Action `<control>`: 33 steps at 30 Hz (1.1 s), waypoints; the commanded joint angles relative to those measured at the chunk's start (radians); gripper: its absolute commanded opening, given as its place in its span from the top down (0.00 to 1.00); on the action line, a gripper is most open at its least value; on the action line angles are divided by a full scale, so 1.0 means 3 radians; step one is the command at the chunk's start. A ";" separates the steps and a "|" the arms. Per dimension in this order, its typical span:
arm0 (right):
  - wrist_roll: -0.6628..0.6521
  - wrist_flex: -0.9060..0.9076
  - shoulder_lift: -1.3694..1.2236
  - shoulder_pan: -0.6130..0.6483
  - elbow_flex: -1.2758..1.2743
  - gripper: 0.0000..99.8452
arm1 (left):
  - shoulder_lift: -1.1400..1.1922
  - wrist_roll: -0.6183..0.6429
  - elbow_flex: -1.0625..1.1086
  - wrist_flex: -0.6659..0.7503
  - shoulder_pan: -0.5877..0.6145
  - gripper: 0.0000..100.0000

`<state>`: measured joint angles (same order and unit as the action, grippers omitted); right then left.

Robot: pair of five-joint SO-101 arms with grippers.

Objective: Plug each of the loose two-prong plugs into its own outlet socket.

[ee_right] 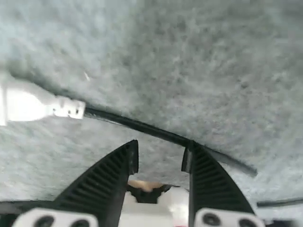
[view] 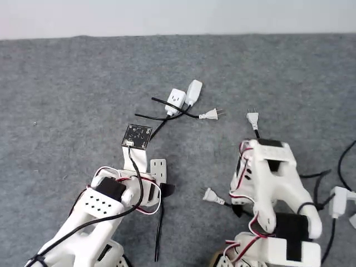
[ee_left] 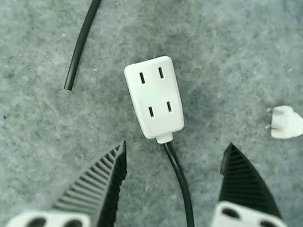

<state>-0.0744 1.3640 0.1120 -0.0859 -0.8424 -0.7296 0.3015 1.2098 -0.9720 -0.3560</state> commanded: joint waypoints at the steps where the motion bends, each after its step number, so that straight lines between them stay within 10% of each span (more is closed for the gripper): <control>1: -0.0486 -0.0243 0.0146 -0.0212 -0.0194 0.84 | -0.0061 -0.0041 -0.0023 0.0072 -0.0031 0.69; 33: -0.1990 -0.0667 0.0580 -0.0632 -0.0205 0.99 | -0.0061 -0.0041 0.0064 0.0174 -0.0031 0.69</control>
<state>-0.6605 1.1707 0.2378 -0.2716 -0.9513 -0.7296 0.2969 1.2375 -0.9429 -0.3575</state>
